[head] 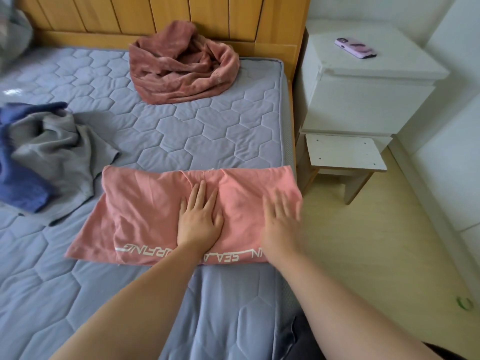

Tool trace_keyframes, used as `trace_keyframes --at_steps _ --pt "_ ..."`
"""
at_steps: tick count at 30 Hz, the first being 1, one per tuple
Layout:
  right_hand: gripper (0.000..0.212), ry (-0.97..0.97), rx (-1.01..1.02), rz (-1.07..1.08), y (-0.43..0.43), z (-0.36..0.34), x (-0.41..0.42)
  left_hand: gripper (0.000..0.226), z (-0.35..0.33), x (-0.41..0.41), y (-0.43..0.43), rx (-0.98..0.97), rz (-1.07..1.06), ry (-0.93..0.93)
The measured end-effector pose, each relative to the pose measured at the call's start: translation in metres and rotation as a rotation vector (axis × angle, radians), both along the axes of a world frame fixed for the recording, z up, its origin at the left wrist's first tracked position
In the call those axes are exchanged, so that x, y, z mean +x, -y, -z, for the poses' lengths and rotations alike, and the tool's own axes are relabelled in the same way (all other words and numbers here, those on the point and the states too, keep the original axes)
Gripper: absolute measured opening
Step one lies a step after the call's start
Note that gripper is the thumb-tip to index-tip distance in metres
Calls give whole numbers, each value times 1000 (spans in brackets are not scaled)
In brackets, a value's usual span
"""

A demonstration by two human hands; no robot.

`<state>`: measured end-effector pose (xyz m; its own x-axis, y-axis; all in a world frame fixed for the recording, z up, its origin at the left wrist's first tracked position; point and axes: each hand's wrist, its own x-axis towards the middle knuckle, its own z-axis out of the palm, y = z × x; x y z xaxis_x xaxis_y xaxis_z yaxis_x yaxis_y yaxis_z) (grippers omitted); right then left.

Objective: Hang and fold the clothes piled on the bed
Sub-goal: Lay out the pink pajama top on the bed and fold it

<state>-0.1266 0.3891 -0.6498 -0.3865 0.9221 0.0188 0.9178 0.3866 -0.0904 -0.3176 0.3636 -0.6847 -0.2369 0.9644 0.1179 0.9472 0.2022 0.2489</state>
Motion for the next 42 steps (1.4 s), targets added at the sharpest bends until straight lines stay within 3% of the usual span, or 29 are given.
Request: trace_keyframes --at_steps 2,4,6,12,15,19,23,26,28,30,36,42 --pt "57 -7 -26 -96 9 6 -10 69 -1 -8 7 -19 62 1" --pt "55 31 -218 -58 11 15 -9 68 -1 -20 17 -74 139 -40" --pt "56 92 -260 -21 9 15 -8 68 -2 -34 27 -110 146 -95" --pt "60 231 -208 46 14 11 -31 78 -13 -63 32 -182 -41 -188" --pt "61 253 -223 67 13 9 -34 71 -16 -83 33 -236 -141 -203" --pt "61 288 -204 97 12 -6 -54 61 -18 -123 44 -273 -410 0" --pt "69 167 -93 -90 7 -10 -84 60 -20 -144 52 -277 -453 140" --pt "78 120 -230 -145 4 -2 -98 55 -22 -149 47 -56 -567 299" --pt "81 147 -349 -135 0 0 -99 48 -31 -151 43 163 -734 498" --pt "84 190 -421 -134 -7 -2 -101 46 -36 -161 36 231 -853 683" --pt "91 273 -512 -130 -19 -15 -112 21 -41 -177 21 245 -762 606" --pt "91 219 -525 -147 -23 -12 -105 23 -46 -185 22 190 -997 573"
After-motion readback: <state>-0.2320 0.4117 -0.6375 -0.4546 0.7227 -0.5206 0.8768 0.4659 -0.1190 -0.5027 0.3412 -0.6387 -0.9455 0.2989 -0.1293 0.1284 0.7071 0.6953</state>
